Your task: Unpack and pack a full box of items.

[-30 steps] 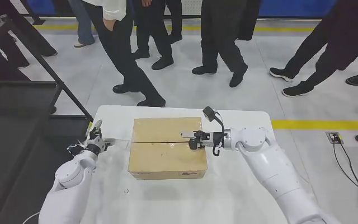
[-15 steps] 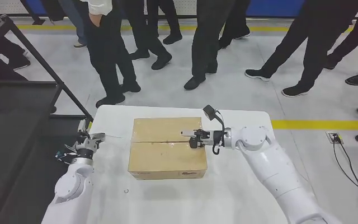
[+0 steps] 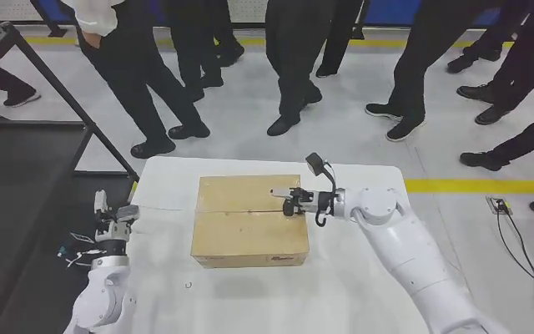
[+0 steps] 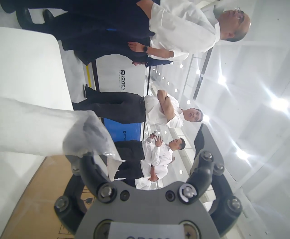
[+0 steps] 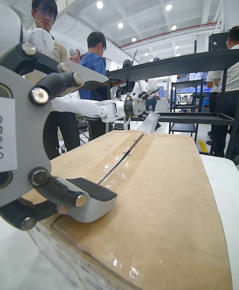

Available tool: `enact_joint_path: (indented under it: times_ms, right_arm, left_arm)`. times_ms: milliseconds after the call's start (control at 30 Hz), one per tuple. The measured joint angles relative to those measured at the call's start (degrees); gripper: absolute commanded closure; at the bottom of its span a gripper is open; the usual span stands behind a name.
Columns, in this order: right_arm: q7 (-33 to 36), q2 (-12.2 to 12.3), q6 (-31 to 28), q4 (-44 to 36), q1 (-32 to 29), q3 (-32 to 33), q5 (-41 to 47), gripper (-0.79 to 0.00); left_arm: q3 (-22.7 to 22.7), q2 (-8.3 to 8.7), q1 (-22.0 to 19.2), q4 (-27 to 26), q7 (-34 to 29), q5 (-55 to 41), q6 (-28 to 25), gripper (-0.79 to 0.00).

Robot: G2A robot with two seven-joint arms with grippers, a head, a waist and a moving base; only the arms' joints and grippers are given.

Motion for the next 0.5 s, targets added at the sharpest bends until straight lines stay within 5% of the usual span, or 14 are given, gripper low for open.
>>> enact_joint_path:
  times_ms: [500]
  right_arm:
    - [-0.72, -0.51, 0.35, 1.05, 0.43, -0.86, -0.29, -0.785]
  left_arm:
    - [-2.54, -0.25, 4.62, -10.16, 2.47, 5.29, 5.21, -0.785]
